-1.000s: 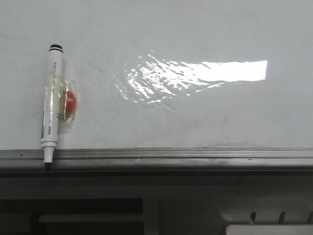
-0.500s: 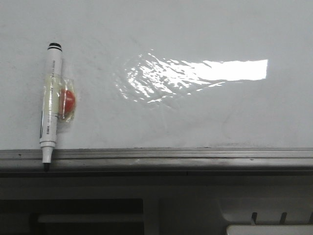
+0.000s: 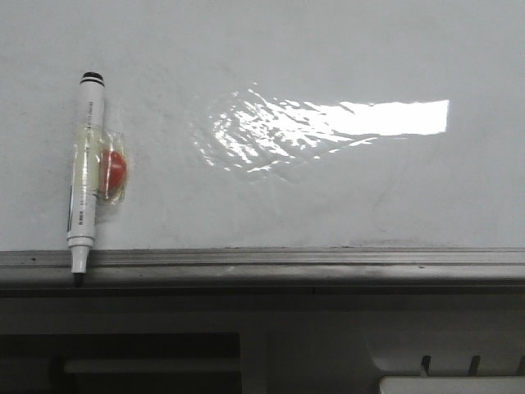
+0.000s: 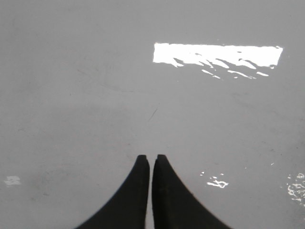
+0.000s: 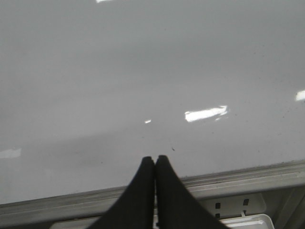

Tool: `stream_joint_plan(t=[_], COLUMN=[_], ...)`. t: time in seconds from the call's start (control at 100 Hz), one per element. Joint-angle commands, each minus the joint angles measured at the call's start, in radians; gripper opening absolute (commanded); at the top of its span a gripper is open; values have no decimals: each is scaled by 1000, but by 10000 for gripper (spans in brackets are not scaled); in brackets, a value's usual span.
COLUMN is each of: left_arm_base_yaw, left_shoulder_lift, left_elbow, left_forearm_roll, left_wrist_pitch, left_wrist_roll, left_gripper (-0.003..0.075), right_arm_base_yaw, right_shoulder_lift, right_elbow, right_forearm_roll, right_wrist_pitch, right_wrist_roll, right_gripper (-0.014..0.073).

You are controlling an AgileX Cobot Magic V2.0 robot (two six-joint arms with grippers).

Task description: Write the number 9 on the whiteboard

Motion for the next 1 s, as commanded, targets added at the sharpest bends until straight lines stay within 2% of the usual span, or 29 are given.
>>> stream_joint_plan(t=[0.0, 0.06, 0.11, 0.17, 0.22, 0.28, 0.33, 0.48, 0.62, 0.99], left_arm_base_yaw=[-4, -4, -4, -4, -4, -4, -4, -13, -96, -543], left_shoulder_lift=[37, 52, 69, 89, 113, 142, 175, 251, 296, 380], left_elbow=[-35, -35, -35, -33, -30, -20, -3, 1, -1, 1], left_forearm_roll=[-7, -14, -25, -50, -63, -63, -77, -174, -168, -161], left_wrist_pitch=[-74, -81, -95, -125, -156, -186, -246, -321, -345, -392], left_wrist_roll=[3, 3, 3, 3, 3, 3, 3, 3, 62, 64], left_gripper=[-19, -7, 41, 158, 284, 387, 439, 439, 439, 439], right_arm_base_yaw=[-4, -4, -4, -4, -4, -4, -4, -4, -4, -4], right_shoulder_lift=[18, 18, 18, 18, 18, 18, 18, 18, 18, 18], right_elbow=[-33, -33, -33, -33, -33, -33, -33, -33, -33, -33], right_forearm_roll=[8, 8, 8, 8, 8, 8, 8, 8, 8, 8], right_wrist_pitch=[-70, -68, -68, -68, -68, -68, -68, -68, -68, -68], right_wrist_roll=[-10, -10, -10, -10, -10, -10, -10, -10, -10, -10], right_gripper=[-69, -69, -69, -69, -69, -69, -69, -69, -69, -69])
